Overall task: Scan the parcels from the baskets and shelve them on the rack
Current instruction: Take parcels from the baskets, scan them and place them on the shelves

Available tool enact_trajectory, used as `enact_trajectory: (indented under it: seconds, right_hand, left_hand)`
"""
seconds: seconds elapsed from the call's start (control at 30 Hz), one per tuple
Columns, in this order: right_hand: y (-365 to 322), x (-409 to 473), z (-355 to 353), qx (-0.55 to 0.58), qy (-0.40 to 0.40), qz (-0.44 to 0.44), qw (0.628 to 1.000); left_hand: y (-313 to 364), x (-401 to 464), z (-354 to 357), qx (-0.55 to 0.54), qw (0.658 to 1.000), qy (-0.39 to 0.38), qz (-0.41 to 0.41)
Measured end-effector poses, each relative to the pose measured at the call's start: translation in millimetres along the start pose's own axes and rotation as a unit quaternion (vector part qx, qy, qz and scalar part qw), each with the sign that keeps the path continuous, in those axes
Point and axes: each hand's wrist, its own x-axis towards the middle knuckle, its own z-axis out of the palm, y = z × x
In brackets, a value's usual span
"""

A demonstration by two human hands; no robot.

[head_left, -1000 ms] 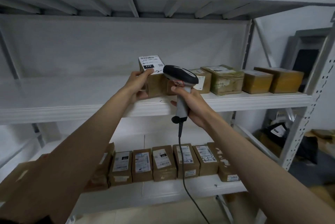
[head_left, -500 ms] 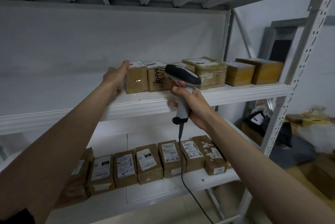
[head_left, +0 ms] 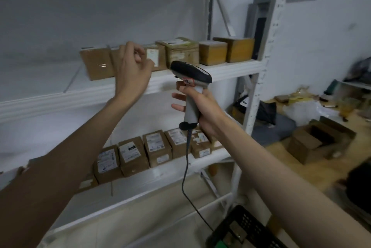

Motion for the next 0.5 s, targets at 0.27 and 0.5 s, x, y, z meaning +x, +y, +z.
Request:
enact_trajectory:
  seconds: [0.27, 0.5]
  right_hand:
    - [-45, -135, -153, -0.036, 0.144, 0.016, 0.989]
    - [-67, -302, -291, -0.039, 0.284, 0.014, 0.958]
  left_hand:
    - [116, -122, 143, -0.060, 0.974, -0.220, -0.009]
    - [249, -281, 245, -0.090, 0.893, -0.440, 0.033]
